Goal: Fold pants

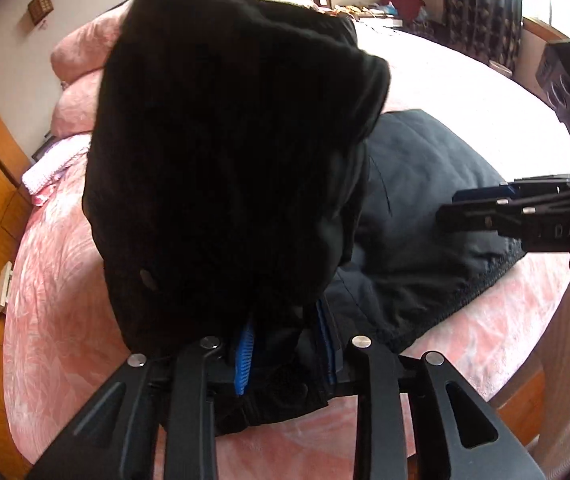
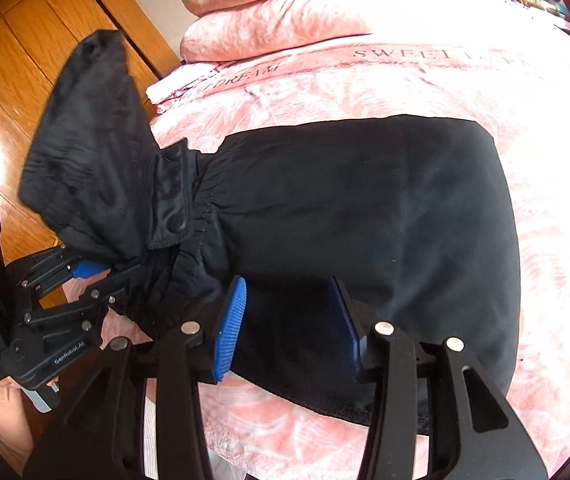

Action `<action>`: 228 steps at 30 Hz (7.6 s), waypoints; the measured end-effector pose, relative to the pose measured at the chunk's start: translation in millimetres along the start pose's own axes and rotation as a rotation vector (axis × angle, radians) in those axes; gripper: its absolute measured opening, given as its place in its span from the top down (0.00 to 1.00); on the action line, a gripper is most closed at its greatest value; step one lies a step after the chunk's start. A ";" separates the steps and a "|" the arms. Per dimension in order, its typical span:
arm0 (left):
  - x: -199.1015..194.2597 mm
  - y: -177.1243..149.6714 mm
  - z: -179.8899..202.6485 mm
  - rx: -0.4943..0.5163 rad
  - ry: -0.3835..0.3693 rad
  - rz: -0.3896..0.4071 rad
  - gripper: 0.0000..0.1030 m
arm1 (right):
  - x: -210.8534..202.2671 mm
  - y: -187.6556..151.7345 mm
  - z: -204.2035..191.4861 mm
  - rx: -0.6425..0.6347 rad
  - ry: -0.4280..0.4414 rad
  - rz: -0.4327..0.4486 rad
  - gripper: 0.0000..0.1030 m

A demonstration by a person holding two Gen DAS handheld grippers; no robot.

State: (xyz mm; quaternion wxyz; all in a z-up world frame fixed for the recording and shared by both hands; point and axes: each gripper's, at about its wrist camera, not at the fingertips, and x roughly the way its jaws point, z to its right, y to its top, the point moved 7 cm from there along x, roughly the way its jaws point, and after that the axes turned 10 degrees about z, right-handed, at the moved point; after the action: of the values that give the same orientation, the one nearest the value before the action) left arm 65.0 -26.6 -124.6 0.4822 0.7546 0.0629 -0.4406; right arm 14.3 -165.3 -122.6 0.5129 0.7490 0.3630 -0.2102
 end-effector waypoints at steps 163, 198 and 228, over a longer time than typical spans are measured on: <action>3.7 -32.0 -24.3 -0.496 0.041 -0.063 0.04 | -63.8 -20.7 86.5 0.072 -0.175 -0.086 0.83; 73.8 -60.6 -64.5 -0.815 -0.682 -0.223 0.04 | -39.8 -7.0 131.3 0.336 0.201 -0.059 0.14; 106.5 -50.4 -44.1 -0.920 -0.923 -0.294 0.38 | -37.6 -23.2 131.7 0.371 0.462 -0.099 0.58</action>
State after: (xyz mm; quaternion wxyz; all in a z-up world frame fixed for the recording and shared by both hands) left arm 129.8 -0.6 -229.3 0.6672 0.1897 0.1340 -0.7077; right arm -20.2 -294.1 -161.9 0.2603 0.8392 0.4616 -0.1217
